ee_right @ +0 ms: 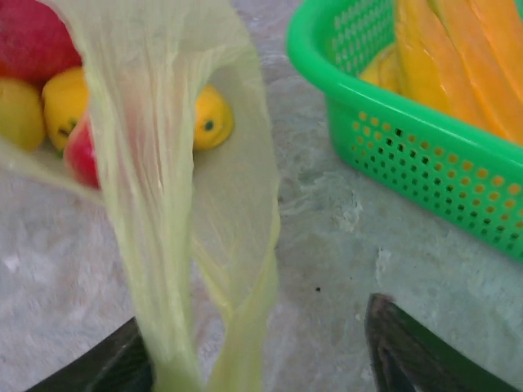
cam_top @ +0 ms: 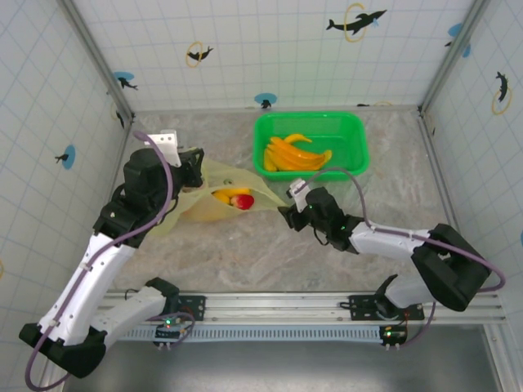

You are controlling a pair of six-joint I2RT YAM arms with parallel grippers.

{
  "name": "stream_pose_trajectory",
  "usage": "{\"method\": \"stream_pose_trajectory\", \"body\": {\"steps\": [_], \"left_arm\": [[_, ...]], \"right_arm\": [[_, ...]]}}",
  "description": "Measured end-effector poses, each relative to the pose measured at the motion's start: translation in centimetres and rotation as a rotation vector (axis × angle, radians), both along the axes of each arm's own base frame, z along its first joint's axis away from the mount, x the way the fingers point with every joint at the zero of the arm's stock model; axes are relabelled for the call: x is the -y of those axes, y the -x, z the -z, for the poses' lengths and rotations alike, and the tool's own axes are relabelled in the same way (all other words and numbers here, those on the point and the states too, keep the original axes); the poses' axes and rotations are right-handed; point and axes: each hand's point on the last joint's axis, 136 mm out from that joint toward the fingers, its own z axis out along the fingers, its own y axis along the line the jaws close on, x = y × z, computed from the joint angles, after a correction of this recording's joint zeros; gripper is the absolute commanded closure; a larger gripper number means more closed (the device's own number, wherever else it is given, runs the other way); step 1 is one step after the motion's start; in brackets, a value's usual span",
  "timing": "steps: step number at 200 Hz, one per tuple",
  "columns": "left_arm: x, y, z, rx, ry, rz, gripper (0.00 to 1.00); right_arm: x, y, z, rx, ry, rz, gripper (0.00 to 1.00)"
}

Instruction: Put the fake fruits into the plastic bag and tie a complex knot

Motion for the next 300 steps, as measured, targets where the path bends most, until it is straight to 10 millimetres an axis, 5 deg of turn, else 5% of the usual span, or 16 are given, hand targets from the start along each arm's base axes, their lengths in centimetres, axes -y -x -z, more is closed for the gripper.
{"method": "stream_pose_trajectory", "body": {"steps": [41, 87, 118, 143, 179, 200, 240, 261, 282, 300], "left_arm": [[0.0, 0.0, 0.1, -0.002, -0.001, 0.000, 0.86], [0.1, 0.1, -1.9, 0.019, 0.013, 0.005, 0.86], [0.1, 0.5, -6.1, 0.088, 0.050, 0.013, 0.86], [0.1, 1.0, -9.1, 0.144, 0.081, 0.021, 0.86], [0.9, 0.4, -11.7, 0.168, 0.108, 0.042, 0.86], [2.5, -0.2, -12.2, 0.154, 0.141, 0.098, 0.84], [5.3, -0.7, -9.8, 0.056, 0.167, 0.215, 0.81], [6.4, -1.8, -7.4, -0.029, 0.210, 0.282, 0.80], [6.4, -3.8, -2.6, -0.168, 0.265, 0.293, 0.79], [6.6, -4.5, 0.4, -0.258, 0.294, 0.294, 0.73]], "right_arm": [[-1.3, 0.5, -0.1, -0.027, -0.037, -0.072, 1.00], [-2.7, -0.6, -3.9, -0.102, -0.083, -0.082, 1.00], [-2.3, -3.7, -13.1, -0.133, -0.234, -0.005, 1.00], [-1.2, -2.2, -20.3, -0.136, -0.344, 0.010, 1.00], [-0.1, -2.0, -34.2, -0.100, -0.506, 0.041, 1.00], [0.9, -0.8, -38.4, -0.095, -0.587, 0.049, 1.00], [4.0, -0.6, -36.6, -0.144, -0.580, 0.153, 1.00], [6.0, -1.4, -31.0, -0.209, -0.523, 0.249, 1.00], [7.7, -2.5, -24.6, -0.301, -0.462, 0.341, 1.00], [8.8, -3.2, -21.2, -0.360, -0.439, 0.392, 1.00]]}}
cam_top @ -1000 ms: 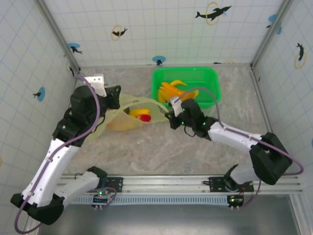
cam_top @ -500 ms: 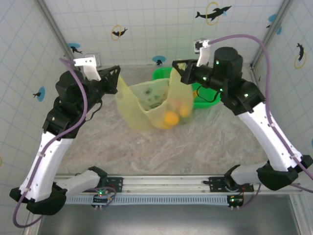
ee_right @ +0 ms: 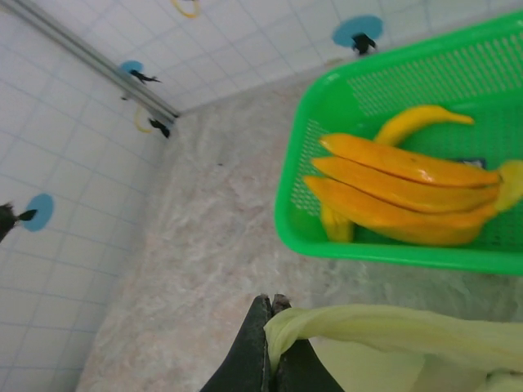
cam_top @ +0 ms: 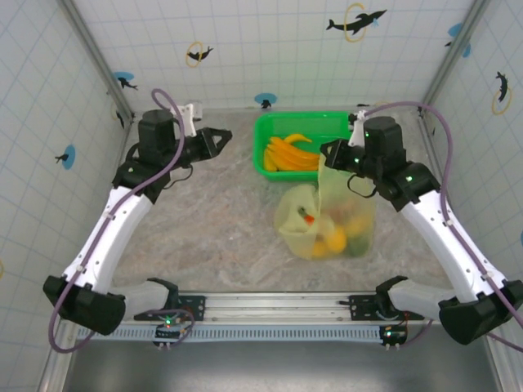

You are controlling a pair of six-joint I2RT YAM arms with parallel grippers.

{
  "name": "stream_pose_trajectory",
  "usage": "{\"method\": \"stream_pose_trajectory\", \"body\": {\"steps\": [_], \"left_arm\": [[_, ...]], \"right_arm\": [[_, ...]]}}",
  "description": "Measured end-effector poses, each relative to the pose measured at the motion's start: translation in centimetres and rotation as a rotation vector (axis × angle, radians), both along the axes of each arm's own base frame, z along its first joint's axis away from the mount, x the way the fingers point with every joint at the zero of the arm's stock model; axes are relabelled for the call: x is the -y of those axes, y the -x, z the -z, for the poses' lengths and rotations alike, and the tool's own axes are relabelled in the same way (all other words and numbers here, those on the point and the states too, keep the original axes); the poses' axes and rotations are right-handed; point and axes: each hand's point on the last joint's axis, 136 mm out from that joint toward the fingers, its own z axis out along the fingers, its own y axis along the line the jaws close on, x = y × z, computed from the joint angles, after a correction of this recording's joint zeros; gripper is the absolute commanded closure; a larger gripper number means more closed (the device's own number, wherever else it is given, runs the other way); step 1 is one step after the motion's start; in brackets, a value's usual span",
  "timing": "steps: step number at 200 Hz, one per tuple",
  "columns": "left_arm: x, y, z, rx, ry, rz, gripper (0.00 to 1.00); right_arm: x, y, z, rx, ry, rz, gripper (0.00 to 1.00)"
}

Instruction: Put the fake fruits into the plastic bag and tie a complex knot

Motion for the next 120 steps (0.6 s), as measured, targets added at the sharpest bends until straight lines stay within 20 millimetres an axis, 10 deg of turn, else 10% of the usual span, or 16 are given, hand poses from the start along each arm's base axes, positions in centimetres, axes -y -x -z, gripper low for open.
{"method": "stream_pose_trajectory", "body": {"steps": [40, 69, 120], "left_arm": [[0.1, 1.7, -1.3, 0.055, 0.064, 0.032, 0.36], [0.6, 5.6, -2.4, 0.198, 0.089, 0.128, 0.33], [6.8, 12.6, 4.0, 0.399, -0.130, 0.413, 0.26]], "right_arm": [[0.4, 0.3, -1.3, 0.044, -0.024, -0.007, 1.00], [0.8, 0.3, -3.7, 0.100, -0.042, -0.009, 1.00], [2.9, -1.9, -5.7, 0.122, -0.073, 0.030, 1.00]]}}
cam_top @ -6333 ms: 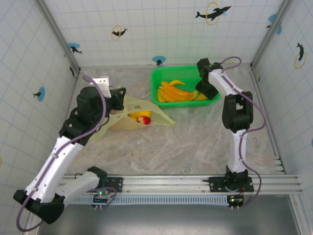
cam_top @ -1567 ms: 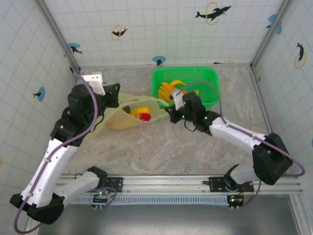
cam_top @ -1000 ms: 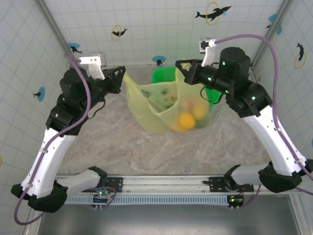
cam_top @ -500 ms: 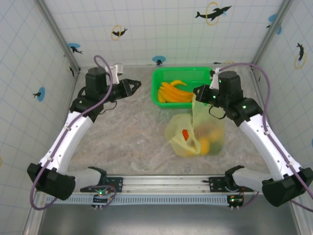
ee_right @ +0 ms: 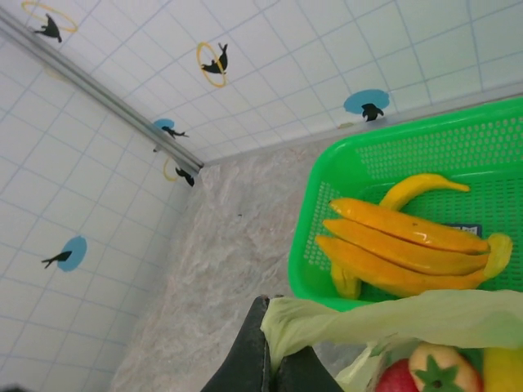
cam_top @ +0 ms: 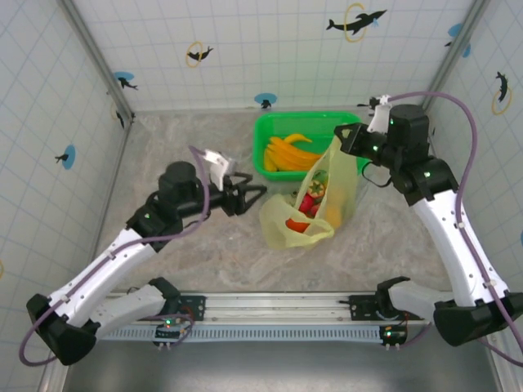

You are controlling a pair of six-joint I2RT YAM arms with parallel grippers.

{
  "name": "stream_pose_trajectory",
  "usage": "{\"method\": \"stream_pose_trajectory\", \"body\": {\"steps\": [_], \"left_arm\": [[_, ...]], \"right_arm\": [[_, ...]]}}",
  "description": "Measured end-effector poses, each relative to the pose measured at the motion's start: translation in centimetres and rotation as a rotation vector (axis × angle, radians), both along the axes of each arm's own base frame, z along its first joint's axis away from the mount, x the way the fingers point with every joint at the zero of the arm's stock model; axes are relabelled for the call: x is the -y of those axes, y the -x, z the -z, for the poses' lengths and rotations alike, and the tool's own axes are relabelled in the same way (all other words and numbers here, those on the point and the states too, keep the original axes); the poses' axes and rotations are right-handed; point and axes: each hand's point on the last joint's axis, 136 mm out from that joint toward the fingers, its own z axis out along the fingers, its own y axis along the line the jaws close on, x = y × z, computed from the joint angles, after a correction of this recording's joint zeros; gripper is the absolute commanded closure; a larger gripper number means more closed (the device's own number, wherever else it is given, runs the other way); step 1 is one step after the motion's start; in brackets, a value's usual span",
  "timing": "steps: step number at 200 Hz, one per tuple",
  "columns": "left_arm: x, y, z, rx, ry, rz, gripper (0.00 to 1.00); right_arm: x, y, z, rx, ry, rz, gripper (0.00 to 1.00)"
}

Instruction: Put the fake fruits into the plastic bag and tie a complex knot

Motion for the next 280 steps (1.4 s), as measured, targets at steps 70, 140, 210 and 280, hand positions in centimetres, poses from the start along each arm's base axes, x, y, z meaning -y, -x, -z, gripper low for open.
{"method": "stream_pose_trajectory", "body": {"steps": [70, 140, 210, 280], "left_arm": [[5.5, 4.6, 0.8, 0.331, -0.117, 0.320, 0.16], [9.8, 6.1, -3.9, 0.361, -0.051, 0.551, 0.18], [12.6, 10.8, -0.5, 0.218, -0.167, 0.709, 0.27], [12.7, 7.4, 0.3, 0.357, -0.202, 0.499, 1.00]], "right_arm": [[0.1, -2.1, 1.9, -0.066, -0.023, -0.005, 1.00], [0.1, -2.3, 1.8, -0.063, -0.031, -0.012, 1.00], [0.5, -2.7, 2.0, -0.066, -0.029, 0.001, 1.00], [0.5, -2.8, 1.9, -0.060, -0.030, 0.005, 1.00]]}}
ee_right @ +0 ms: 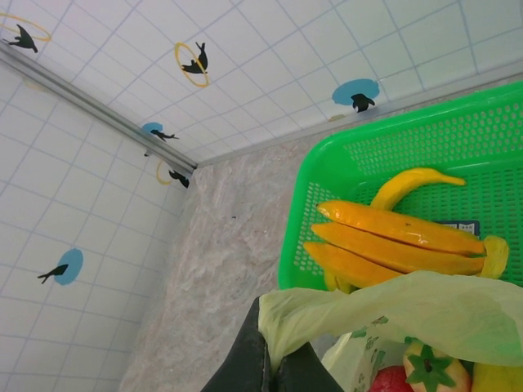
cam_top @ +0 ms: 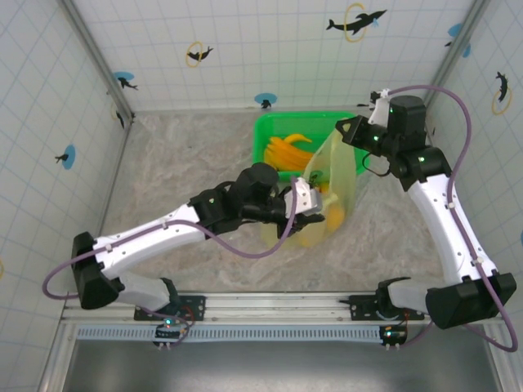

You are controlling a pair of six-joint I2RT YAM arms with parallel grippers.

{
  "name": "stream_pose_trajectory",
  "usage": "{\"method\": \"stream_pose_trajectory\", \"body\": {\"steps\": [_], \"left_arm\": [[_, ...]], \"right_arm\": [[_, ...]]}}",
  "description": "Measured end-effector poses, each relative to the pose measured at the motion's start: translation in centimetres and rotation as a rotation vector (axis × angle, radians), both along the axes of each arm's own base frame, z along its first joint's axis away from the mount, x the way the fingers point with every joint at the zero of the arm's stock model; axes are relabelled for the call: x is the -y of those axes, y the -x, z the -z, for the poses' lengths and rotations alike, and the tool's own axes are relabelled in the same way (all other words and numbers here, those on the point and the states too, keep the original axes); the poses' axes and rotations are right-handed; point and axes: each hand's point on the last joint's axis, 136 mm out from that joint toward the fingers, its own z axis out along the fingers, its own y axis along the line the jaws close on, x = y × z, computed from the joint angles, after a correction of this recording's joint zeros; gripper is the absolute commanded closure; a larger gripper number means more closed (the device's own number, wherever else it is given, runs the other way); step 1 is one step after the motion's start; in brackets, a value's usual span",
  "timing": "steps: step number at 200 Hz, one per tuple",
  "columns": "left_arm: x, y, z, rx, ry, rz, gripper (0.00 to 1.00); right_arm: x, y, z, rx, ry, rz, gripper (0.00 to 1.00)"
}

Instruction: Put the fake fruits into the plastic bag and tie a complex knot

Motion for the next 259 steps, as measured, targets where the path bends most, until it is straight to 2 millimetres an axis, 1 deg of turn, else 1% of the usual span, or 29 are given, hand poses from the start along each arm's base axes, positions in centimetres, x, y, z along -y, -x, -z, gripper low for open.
{"method": "stream_pose_trajectory", "body": {"steps": [18, 27, 58, 71, 82, 95, 111, 116, 120, 121, 126, 142, 150, 166, 175, 188, 206, 217, 227, 241, 251, 259], "left_arm": [[-2.1, -0.8, -1.3, 0.089, 0.090, -0.099, 1.00], [-3.3, -1.4, -2.4, 0.136, 0.140, -0.158, 1.00], [-7.0, -4.6, -7.0, 0.290, 0.308, -0.405, 1.00], [-8.3, -6.0, -8.1, 0.346, 0.348, -0.499, 1.00], [-9.3, -6.9, -8.5, 0.385, 0.364, -0.570, 1.00], [-10.2, -7.6, -8.5, 0.421, 0.371, -0.624, 1.00], [-10.6, -7.8, -7.7, 0.450, 0.356, -0.642, 1.00], [-10.6, -7.9, -7.4, 0.455, 0.348, -0.641, 1.00], [-10.6, -7.9, -7.0, 0.456, 0.341, -0.641, 1.00], [-10.6, -7.9, -6.9, 0.458, 0.337, -0.639, 1.00], [-10.6, -7.9, -6.4, 0.458, 0.329, -0.637, 1.00], [-10.5, -7.9, -5.0, 0.457, 0.303, -0.629, 1.00], [-10.5, -7.9, -4.4, 0.457, 0.296, -0.628, 1.00], [-10.7, -7.8, -4.2, 0.457, 0.297, -0.628, 1.00], [-10.8, -7.7, -4.5, 0.460, 0.309, -0.630, 1.00], [-11.0, -7.6, -5.2, 0.468, 0.331, -0.633, 1.00], [-11.3, -7.4, -5.8, 0.484, 0.353, -0.631, 1.00], [-11.5, -7.3, -5.8, 0.493, 0.363, -0.627, 1.00], [-11.7, -7.0, -5.5, 0.497, 0.369, -0.619, 1.00], [-11.9, -6.7, -4.9, 0.502, 0.366, -0.603, 1.00], [-12.1, -6.4, -4.5, 0.507, 0.365, -0.586, 1.00], [-12.3, -6.0, -4.1, 0.511, 0.365, -0.567, 1.00]], "right_arm": [[0.0, -0.3, -0.3, 0.003, 0.001, 0.004, 1.00], [0.0, -0.6, -0.8, 0.011, -0.001, 0.006, 1.00], [-0.1, -0.8, -1.4, 0.025, -0.010, 0.006, 1.00], [-0.3, -0.8, -1.4, 0.027, -0.011, 0.001, 0.99], [-0.6, -0.8, -1.3, 0.027, -0.008, -0.007, 0.97], [-1.4, -0.6, -1.2, 0.031, 0.002, -0.024, 0.95], [-2.7, -0.4, -0.9, 0.036, 0.020, -0.059, 0.91], [-3.0, -0.3, -0.9, 0.037, 0.024, -0.069, 0.87], [-3.3, -0.3, -0.7, 0.038, 0.032, -0.077, 0.81], [-3.3, -0.3, -0.7, 0.039, 0.033, -0.079, 0.81], [-3.6, -0.3, -0.6, 0.042, 0.042, -0.084, 0.72], [-3.9, -0.3, -0.1, 0.055, 0.094, -0.076, 0.51], [-3.9, -0.2, -0.2, 0.072, 0.118, -0.065, 0.41], [-4.2, 0.4, -0.9, 0.121, 0.172, -0.062, 0.30], [-4.3, 0.9, -1.9, 0.148, 0.192, -0.071, 0.29], [-4.3, 1.5, -4.8, 0.203, 0.192, -0.080, 0.29], [-4.3, 2.8, -9.9, 0.318, 0.167, -0.096, 0.37], [-4.8, 4.1, -12.0, 0.366, 0.138, -0.127, 0.42], [-5.7, 5.4, -13.0, 0.387, 0.111, -0.173, 0.45], [-7.3, 7.2, -13.3, 0.383, 0.060, -0.263, 0.45], [-8.7, 8.2, -12.9, 0.361, 0.018, -0.337, 0.44], [-9.9, 8.9, -11.9, 0.329, -0.001, -0.396, 0.44]]}}
